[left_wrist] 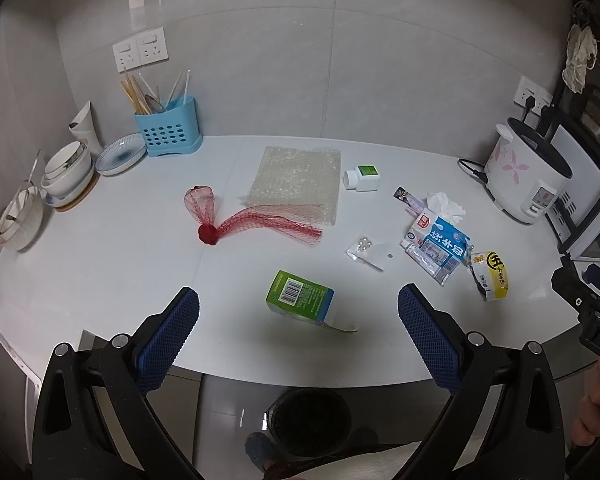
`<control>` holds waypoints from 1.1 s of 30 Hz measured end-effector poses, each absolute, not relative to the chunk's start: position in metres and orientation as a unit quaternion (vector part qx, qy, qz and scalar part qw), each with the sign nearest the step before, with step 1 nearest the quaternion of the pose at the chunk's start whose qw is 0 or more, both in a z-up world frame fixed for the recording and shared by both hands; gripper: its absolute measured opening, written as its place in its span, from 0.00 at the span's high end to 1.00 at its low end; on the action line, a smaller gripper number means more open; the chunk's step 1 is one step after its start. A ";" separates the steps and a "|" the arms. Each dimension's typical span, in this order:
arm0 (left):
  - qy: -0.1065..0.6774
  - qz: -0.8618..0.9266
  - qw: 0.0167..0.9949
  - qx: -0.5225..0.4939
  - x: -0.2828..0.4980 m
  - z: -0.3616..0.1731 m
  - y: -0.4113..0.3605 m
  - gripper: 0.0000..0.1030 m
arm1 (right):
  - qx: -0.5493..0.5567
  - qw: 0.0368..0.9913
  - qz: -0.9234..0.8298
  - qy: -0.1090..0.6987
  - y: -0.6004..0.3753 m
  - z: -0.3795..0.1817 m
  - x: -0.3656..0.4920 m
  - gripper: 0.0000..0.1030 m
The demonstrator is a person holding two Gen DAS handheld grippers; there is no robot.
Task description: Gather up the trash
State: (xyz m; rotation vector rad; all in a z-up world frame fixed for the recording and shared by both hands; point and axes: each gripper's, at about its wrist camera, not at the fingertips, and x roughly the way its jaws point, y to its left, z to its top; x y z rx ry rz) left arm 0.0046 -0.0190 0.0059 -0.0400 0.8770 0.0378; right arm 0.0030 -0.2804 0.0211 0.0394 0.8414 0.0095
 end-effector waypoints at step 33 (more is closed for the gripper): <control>0.426 0.017 0.904 -0.021 0.010 0.008 -0.024 0.06 | 0.017 0.911 0.003 0.412 -0.286 0.020 0.010 0.07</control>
